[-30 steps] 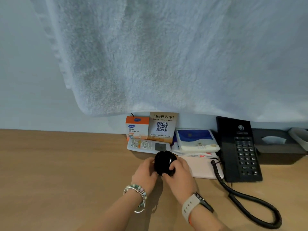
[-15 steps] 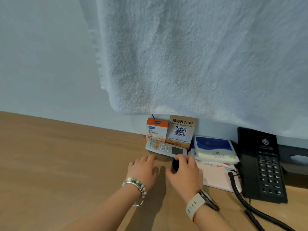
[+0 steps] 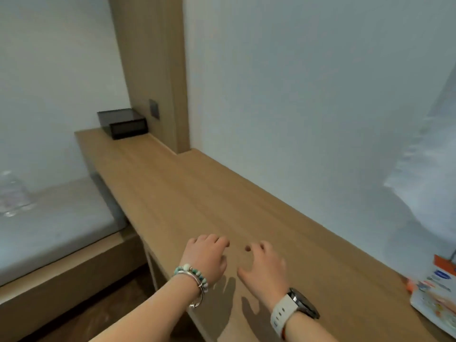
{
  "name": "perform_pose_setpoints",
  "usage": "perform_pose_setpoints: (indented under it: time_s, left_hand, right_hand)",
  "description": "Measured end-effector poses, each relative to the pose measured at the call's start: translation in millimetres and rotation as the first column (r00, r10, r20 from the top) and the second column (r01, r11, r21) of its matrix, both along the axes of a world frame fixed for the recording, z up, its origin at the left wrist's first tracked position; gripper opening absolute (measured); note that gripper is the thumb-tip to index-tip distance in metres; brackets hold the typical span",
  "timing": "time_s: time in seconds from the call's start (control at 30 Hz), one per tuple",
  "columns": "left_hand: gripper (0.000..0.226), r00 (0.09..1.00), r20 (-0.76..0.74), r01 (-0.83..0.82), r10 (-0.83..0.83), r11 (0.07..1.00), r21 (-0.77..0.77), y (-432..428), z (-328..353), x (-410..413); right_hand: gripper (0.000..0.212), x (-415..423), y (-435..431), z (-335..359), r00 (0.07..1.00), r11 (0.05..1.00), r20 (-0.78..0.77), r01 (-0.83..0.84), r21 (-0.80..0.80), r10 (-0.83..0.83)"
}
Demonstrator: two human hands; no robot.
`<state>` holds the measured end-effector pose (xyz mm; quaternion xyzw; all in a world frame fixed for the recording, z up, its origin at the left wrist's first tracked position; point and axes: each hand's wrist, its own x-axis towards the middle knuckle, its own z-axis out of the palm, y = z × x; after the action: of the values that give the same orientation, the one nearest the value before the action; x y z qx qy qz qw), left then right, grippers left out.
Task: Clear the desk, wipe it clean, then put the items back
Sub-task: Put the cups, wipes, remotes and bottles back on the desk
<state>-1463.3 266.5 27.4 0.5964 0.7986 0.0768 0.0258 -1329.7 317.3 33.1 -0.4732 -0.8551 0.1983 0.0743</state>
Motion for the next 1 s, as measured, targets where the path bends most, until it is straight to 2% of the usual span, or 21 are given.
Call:
perform_pose_setpoints:
  time_s: [0.27, 0.53, 0.7, 1.0]
  left_hand:
    - [0.035, 0.940, -0.017, -0.340, 0.340, 0.940, 0.027, -159, 7, -204]
    - [0.037, 0.815, -0.004, -0.580, 0.580, 0.815, -0.004, -263, -6, -341]
    - [0.035, 0.734, 0.027, -0.678, 0.678, 0.735, -0.028, -280, -22, -427]
    - [0.037, 0.633, 0.068, -0.770, 0.771, 0.636, -0.049, -247, -24, -617]
  right_hand:
    - [0.038, -232, -104, 1, 0.924, 0.926, -0.101, -0.374, -0.047, 0.368]
    - [0.034, -400, -177, -12, 0.798, 0.798, -0.053, -0.602, -0.007, 0.601]
    - [0.032, -500, -180, -29, 0.726, 0.726, -0.039, -0.687, -0.016, 0.686]
    - [0.031, -710, -138, -37, 0.654, 0.651, -0.035, -0.756, -0.069, 0.755]
